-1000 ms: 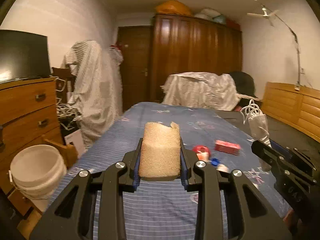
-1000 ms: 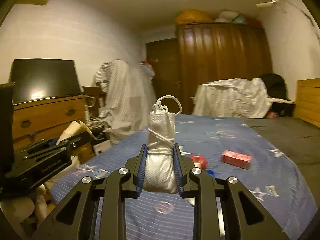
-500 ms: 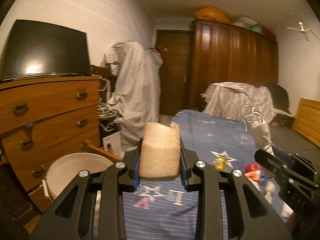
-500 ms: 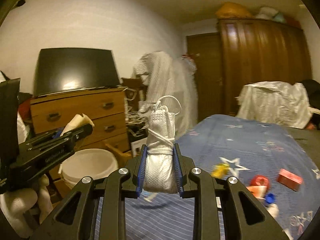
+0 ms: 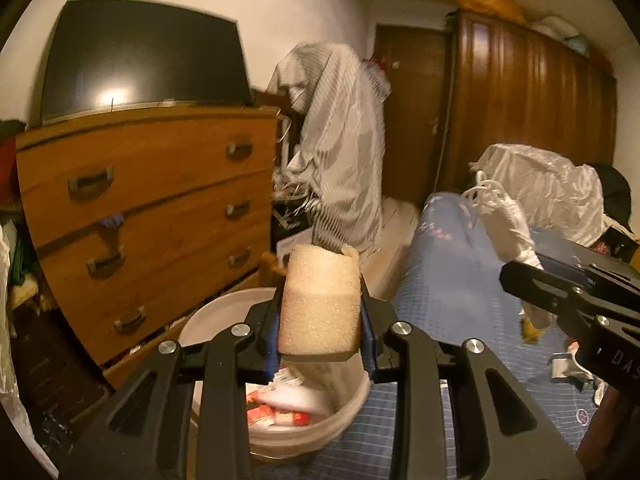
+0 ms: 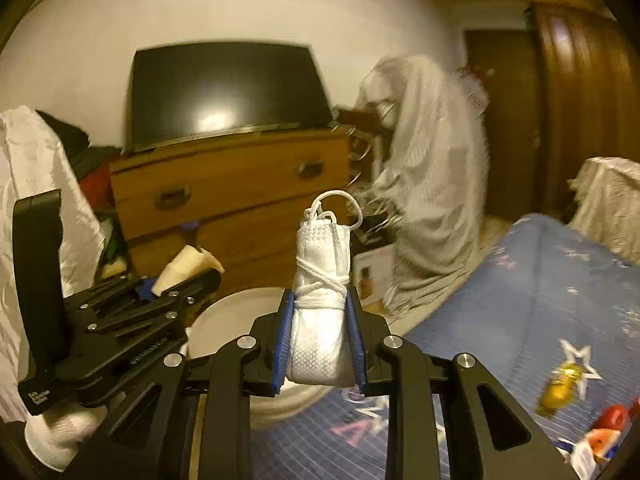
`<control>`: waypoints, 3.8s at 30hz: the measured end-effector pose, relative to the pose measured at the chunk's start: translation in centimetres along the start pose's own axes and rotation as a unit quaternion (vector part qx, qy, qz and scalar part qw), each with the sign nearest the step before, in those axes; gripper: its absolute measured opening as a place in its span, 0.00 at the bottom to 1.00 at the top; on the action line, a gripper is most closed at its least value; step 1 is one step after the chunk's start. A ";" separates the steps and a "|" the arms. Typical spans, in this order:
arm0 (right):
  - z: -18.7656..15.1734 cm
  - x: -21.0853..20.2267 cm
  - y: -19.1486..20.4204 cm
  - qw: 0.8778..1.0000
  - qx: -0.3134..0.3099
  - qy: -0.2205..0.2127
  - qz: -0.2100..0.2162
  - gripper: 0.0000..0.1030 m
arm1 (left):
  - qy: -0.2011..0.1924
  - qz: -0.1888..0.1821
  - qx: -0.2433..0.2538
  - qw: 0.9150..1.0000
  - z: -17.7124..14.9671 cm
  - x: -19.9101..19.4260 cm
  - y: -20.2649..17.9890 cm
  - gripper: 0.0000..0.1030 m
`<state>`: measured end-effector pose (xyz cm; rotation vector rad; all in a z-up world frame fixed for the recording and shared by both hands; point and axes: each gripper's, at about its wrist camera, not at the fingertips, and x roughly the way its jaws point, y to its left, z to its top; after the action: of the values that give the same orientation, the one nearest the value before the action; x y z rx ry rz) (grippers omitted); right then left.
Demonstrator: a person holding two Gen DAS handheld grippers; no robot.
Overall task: Collect trash
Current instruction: 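Lift and carry the sponge and face mask with both tools to the white bucket, then open both tools to drop the sponge and mask into the bucket, then move both tools back over the trash on the bed, then grasp the white alcohol wipes pack with the left tool while the right tool grasps bubble wrap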
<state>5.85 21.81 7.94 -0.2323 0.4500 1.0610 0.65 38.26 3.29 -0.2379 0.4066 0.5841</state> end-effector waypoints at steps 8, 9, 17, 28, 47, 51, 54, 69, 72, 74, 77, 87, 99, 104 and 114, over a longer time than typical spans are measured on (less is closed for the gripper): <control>1.5 12.3 0.9 0.988 0.008 0.145 0.051 0.26 | 0.066 0.011 -0.016 0.998 -0.2 4.9 4.1 0.28; 1.1 12.9 0.6 0.987 0.010 0.155 0.052 0.26 | 0.073 0.011 -0.018 0.997 -0.3 5.6 4.5 0.28; 0.0 20.2 0.5 0.971 0.014 0.232 0.064 0.26 | 0.142 0.013 -0.030 0.989 -1.8 10.5 7.5 0.28; -1.5 23.6 -0.9 0.963 0.013 0.261 0.062 0.26 | 0.178 0.027 -0.051 0.982 -3.3 13.1 10.6 0.29; -1.2 19.4 -3.0 0.973 0.037 0.217 0.068 0.40 | 0.163 0.037 -0.037 0.985 -2.9 12.3 9.2 0.60; -3.2 13.3 -4.7 0.982 0.050 0.173 0.064 0.40 | 0.150 -0.004 -0.016 0.989 -2.9 10.9 5.5 0.60; -7.1 7.3 -8.2 0.986 0.080 0.142 0.047 0.42 | 0.156 -0.054 0.016 0.986 -3.8 10.6 0.6 0.60; -31.2 -23.9 -25.4 0.943 0.290 0.072 -0.145 0.51 | 0.241 -0.289 0.160 0.913 -13.2 11.3 -28.5 0.60; -34.7 -28.0 -26.6 0.932 0.319 0.060 -0.161 0.54 | 0.241 -0.304 0.146 0.910 -12.8 12.4 -31.6 0.65; -36.7 -30.2 -27.4 0.926 0.335 0.053 -0.167 0.54 | 0.242 -0.311 0.135 0.909 -12.6 13.4 -33.8 0.67; -37.8 -30.8 -27.4 0.923 0.344 0.049 -0.166 0.55 | 0.247 -0.312 0.122 0.909 -12.4 15.3 -35.8 0.68; -38.6 -30.8 -27.9 0.922 0.356 0.037 -0.144 0.56 | 0.332 -0.372 0.162 0.851 -15.6 17.9 -39.8 0.76; -38.9 -33.7 -30.2 0.916 0.358 0.028 -0.181 0.63 | 0.385 -0.401 0.237 0.797 -19.2 7.4 -35.2 0.86; -38.6 -33.9 -29.5 0.923 0.337 0.032 -0.183 0.67 | 0.335 -0.357 0.255 0.834 -17.4 6.6 -32.3 0.86; -36.7 -33.2 -27.2 0.951 0.261 0.057 -0.157 0.70 | 0.360 -0.363 0.156 0.845 -17.0 3.9 -27.6 0.86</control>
<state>7.22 -31.71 -10.01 0.1066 0.7539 0.5893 14.39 12.25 -10.79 -0.2696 1.0685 -0.3582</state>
